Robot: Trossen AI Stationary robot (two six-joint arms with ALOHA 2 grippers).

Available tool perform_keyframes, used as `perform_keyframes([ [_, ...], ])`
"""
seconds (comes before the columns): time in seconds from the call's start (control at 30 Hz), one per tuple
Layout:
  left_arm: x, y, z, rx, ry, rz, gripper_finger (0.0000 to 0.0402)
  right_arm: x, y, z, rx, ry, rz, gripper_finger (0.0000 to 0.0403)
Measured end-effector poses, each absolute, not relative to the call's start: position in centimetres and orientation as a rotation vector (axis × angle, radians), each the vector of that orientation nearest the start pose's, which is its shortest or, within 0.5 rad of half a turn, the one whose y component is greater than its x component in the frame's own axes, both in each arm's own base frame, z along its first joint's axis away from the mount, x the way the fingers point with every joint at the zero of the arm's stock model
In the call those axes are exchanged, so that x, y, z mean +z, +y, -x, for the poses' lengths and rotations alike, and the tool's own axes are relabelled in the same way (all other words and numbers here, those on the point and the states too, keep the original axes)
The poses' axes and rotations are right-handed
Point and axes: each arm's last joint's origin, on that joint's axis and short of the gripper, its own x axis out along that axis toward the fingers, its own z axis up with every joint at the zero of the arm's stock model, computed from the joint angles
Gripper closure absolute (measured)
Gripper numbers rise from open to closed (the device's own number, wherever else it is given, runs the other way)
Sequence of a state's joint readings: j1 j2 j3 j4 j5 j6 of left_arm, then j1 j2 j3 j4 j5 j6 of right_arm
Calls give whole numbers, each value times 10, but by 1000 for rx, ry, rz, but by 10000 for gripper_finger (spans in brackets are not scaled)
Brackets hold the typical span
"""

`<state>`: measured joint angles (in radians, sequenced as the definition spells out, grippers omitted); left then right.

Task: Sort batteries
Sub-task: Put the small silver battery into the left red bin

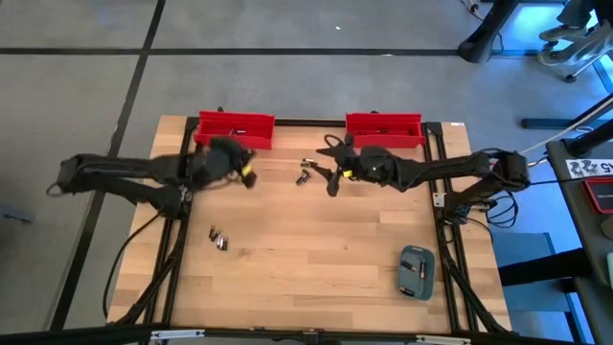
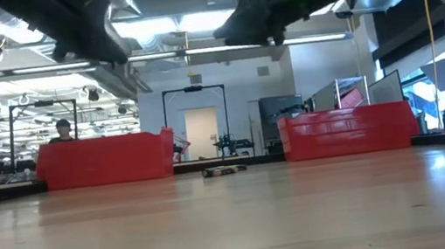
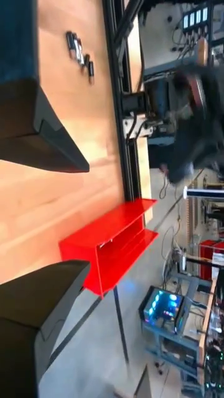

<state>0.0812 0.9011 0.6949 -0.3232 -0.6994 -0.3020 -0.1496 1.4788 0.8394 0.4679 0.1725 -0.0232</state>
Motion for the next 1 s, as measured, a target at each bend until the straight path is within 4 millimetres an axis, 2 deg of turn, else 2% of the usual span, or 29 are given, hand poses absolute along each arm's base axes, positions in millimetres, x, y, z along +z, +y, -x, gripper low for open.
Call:
perform_keyframes([
  [0.13,297,75,-174,923,526,169,379,244,-50,-323,-303,196,-17,167],
  [0.27,307,124,-165,996,638,221,379,237,-48,-326,-289,215,-19,168],
  [0.37,298,166,-158,1013,760,311,379,234,-47,-328,-277,222,-22,168],
  [0.47,281,206,-150,1016,864,444,379,235,-47,-328,-271,218,-23,168],
  [0.6,252,248,-143,1035,984,551,379,235,-47,-328,-270,214,-22,168],
  [0.77,226,275,-143,1023,1089,628,379,235,-47,-328,-270,216,-22,168],
  [1.0,198,287,-142,983,1200,719,379,235,-47,-328,-270,219,-21,169],
])
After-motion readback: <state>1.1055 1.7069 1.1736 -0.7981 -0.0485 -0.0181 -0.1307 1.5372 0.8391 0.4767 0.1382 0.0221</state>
